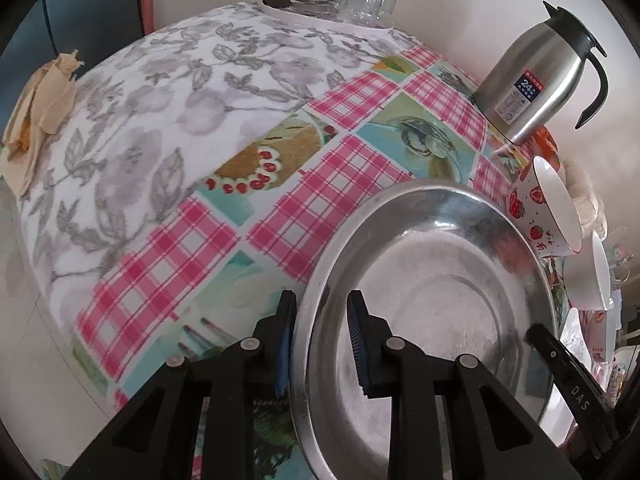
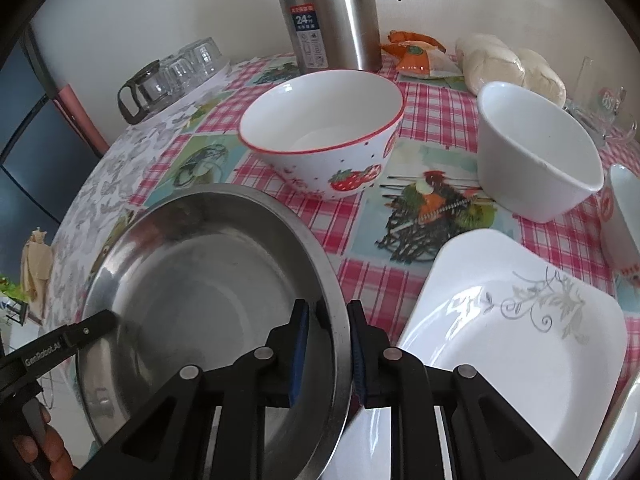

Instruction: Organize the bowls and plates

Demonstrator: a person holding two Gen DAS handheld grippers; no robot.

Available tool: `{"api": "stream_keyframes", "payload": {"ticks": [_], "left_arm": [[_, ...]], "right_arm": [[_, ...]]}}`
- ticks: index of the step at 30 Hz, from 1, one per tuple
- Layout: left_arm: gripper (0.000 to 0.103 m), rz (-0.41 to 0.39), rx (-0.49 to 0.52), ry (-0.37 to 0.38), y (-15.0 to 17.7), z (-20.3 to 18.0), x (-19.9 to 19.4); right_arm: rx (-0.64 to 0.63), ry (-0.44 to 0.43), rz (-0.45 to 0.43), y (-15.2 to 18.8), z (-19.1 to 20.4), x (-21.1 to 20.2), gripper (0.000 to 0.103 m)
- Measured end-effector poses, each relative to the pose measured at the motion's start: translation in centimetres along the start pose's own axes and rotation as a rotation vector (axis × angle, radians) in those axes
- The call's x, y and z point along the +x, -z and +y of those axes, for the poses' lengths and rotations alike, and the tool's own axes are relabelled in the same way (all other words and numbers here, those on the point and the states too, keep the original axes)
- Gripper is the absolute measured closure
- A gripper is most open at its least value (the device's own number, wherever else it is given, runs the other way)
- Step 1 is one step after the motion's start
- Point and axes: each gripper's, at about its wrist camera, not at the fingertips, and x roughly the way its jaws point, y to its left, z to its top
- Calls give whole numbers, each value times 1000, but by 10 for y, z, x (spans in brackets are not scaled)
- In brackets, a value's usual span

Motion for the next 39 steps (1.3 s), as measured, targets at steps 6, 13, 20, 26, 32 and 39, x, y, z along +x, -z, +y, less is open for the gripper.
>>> {"api": "stream_keyframes", "payload": {"ticks": [6, 13, 20, 26, 32, 39], "left_arm": [[76, -20, 1, -22, 4, 2, -20], [76, -24, 2, -13, 7, -3, -40], [76, -58, 39, 20, 11, -30, -69], [76, -90, 92, 46, 15, -69, -95], [76, -105, 161, 79, 16, -119, -113], [76, -120, 251, 80, 24, -178, -125]], "right_arm": [[2, -54, -15, 7, 3, -19, 82], [-19, -88, -61, 12, 2, -49, 82], [5, -122, -119, 14, -19, -83, 82], [57, -138, -181, 15, -51, -114, 81], [155, -142, -243, 17, -95, -142, 81], [271, -116, -321, 22, -144, -168, 80]]}}
